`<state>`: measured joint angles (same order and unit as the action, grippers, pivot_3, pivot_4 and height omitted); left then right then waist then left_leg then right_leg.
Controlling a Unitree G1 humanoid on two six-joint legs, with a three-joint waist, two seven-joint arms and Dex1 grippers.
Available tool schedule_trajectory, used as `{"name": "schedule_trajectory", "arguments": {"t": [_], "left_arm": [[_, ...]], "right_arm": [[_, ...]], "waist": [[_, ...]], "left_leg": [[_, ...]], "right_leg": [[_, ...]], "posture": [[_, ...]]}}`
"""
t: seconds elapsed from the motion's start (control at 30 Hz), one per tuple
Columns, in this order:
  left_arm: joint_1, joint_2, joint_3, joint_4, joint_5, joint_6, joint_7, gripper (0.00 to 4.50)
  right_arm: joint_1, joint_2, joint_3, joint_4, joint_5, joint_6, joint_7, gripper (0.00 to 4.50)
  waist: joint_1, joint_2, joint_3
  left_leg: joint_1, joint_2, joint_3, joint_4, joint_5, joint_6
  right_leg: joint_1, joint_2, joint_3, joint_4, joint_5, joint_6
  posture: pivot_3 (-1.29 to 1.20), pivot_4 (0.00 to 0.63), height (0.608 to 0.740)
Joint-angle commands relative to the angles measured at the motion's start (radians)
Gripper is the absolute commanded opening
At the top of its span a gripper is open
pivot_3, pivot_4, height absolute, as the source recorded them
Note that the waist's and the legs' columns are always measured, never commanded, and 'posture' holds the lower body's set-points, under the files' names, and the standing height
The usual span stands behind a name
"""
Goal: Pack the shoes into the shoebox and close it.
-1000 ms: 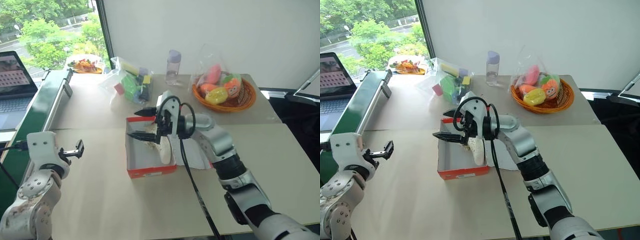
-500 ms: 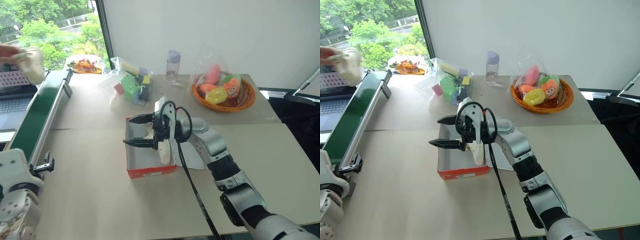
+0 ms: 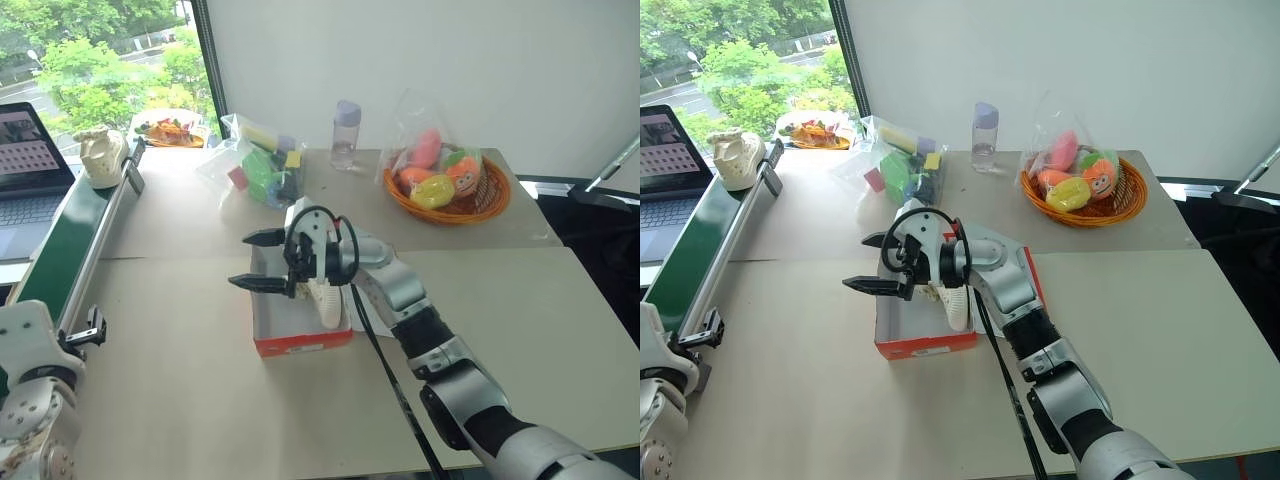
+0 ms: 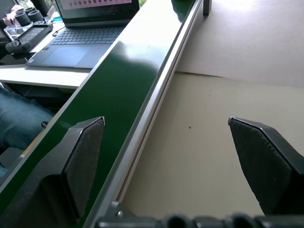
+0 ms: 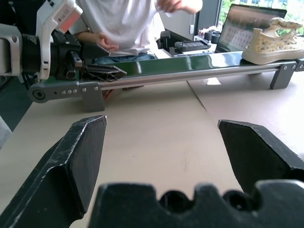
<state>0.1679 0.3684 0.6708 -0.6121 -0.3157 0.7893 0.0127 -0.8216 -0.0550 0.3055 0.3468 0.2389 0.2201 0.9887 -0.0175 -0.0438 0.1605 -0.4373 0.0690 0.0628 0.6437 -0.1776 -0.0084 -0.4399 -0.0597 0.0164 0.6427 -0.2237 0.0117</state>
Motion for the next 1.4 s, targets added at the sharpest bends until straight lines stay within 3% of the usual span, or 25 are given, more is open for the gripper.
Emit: {"name": "schedule_trajectory", "arguments": {"t": [0.03,0.43,0.6,0.83,1.07,1.3,1.4], "left_arm": [[-0.04,0.044,0.014,0.054,0.021,-0.058,-0.023,4.48],[-0.16,0.182,0.082,0.443,-0.007,-0.287,-0.166,4.48],[-0.217,0.276,0.073,0.718,-0.012,-0.432,-0.305,4.48],[-0.259,0.313,0.034,0.87,0.009,-0.52,-0.342,4.48],[-0.287,0.304,-0.011,0.941,0.005,-0.588,-0.373,4.48],[-0.306,0.31,-0.038,1.007,0.02,-0.605,-0.352,4.48],[-0.319,0.305,-0.037,1.036,0.001,-0.584,-0.348,3.74]], "right_arm": [[-0.017,-0.009,-0.024,-0.03,-0.003,-0.014,-0.008,4.5],[0.047,-0.066,-0.023,-0.204,0.038,0.114,-0.002,4.5],[0.072,-0.113,-0.032,-0.279,0.055,0.184,-0.003,4.5],[0.087,-0.166,-0.035,-0.312,0.046,0.206,0.006,4.5],[0.072,-0.157,-0.091,-0.264,0.0,0.165,-0.13,4.5],[0.082,-0.162,-0.09,-0.276,0.0,0.17,-0.154,4.5],[0.082,-0.17,-0.096,-0.284,0.004,0.179,-0.157,4.5]], "waist": [[-0.001,0.0,0.0],[-0.002,0.0,0.0],[0.0,0.0,0.0],[0.0,0.0,0.0],[0.0,0.0,0.0],[0.002,0.0,0.0],[0.006,0.0,0.0]], "left_leg": [[0.0,0.0,0.0,0.0,0.0,0.0],[0.0,0.001,0.0,0.0,0.0,0.0],[0.0,0.001,0.0,-0.001,0.0,-0.001],[0.0,0.001,0.001,-0.001,0.0,-0.001],[0.0,0.001,0.001,-0.001,-0.001,-0.001],[0.0,0.002,0.001,-0.001,0.0,0.0],[0.0,0.001,0.001,-0.001,0.0,0.0]], "right_leg": [[0.0,0.0,0.0,0.0,0.0,0.0],[-0.001,0.0,-0.001,0.001,0.0,-0.001],[-0.002,0.0,-0.002,0.002,-0.001,-0.002],[-0.002,-0.001,-0.002,0.002,-0.001,-0.002],[-0.002,-0.001,-0.002,0.002,-0.001,-0.002],[-0.002,-0.001,-0.002,0.002,-0.001,-0.002],[-0.001,-0.002,-0.003,0.002,-0.001,-0.002]], "posture": [[0.0,0.15,0.74],[0.0,0.15,0.74],[0.0,0.15,0.74],[0.0,0.15,0.74],[0.0,0.15,0.74],[0.0,0.15,0.74],[0.0,0.15,0.74]]}}
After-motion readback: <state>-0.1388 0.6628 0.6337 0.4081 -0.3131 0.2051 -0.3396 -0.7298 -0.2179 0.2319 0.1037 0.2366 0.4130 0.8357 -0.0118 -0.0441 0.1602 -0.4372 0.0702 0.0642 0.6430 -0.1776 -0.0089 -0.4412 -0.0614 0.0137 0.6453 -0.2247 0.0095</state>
